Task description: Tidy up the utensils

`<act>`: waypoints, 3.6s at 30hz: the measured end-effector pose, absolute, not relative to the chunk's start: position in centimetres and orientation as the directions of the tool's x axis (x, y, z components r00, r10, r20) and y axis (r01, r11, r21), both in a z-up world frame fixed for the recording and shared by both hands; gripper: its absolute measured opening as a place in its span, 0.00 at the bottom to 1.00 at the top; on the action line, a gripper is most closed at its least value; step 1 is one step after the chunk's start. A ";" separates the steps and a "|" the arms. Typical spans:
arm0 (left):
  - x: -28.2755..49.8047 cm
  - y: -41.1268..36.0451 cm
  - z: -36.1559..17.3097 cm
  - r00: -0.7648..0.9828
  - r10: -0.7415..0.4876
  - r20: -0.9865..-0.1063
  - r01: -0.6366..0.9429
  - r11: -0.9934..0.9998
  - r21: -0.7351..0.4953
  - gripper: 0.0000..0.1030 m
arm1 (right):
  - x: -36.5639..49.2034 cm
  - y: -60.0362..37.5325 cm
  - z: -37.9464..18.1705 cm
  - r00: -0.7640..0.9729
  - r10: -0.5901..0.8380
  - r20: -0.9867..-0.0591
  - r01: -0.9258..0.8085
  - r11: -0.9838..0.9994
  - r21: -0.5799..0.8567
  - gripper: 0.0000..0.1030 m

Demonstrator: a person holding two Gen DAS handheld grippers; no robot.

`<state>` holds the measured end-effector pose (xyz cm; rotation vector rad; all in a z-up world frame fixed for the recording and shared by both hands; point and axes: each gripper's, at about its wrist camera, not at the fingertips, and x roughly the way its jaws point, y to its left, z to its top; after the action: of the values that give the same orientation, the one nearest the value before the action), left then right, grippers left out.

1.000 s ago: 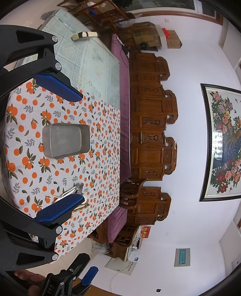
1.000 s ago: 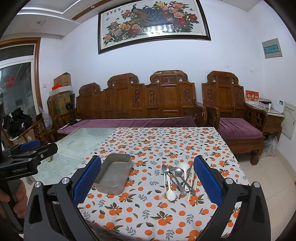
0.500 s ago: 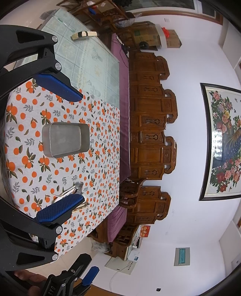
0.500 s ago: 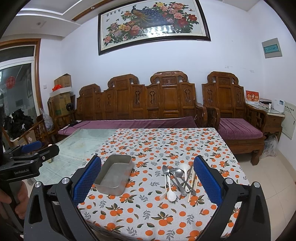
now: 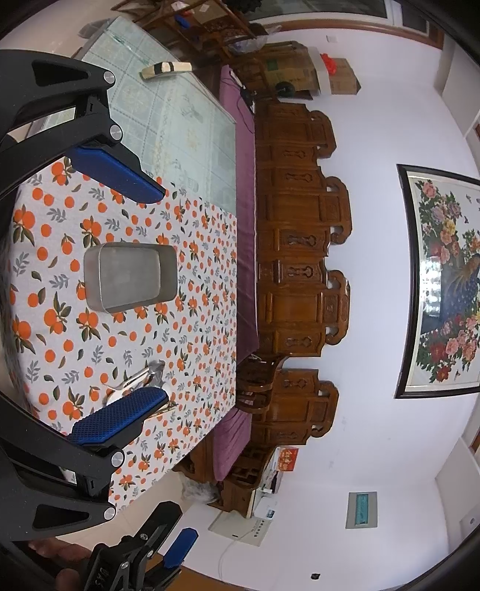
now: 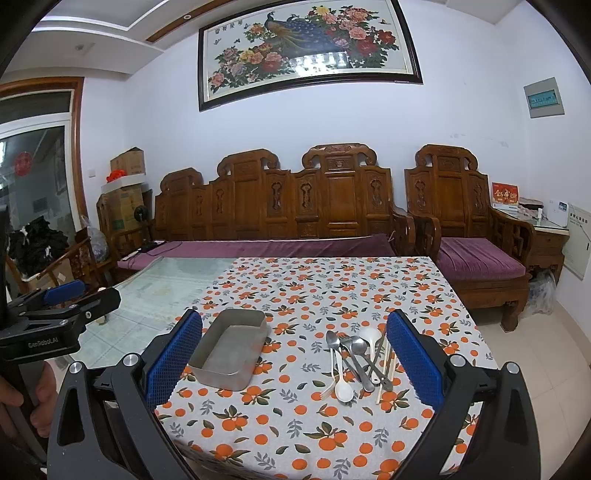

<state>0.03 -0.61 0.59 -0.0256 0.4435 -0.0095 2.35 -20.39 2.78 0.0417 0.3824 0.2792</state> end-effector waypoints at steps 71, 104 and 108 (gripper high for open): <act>10.8 -3.9 -7.6 0.763 -0.154 -0.627 0.161 0.986 -0.046 0.94 | 17.2 -25.8 -7.8 0.753 0.270 -0.601 -0.286 0.956 0.071 0.68; 21.3 -15.6 -22.7 0.451 -0.359 -0.817 0.392 0.902 -0.180 0.08 | 20.8 -29.2 -17.8 0.570 0.315 -0.759 -0.276 0.943 0.185 0.53; 20.6 -15.0 -22.6 0.457 -0.369 -0.809 0.388 0.901 -0.192 0.02 | 20.9 -28.0 -18.9 0.542 0.330 -0.773 -0.305 0.934 0.184 0.49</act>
<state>20.55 -14.95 -22.56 0.0211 0.9921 -0.4667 20.91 -28.01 -18.89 0.0286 0.9241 0.3771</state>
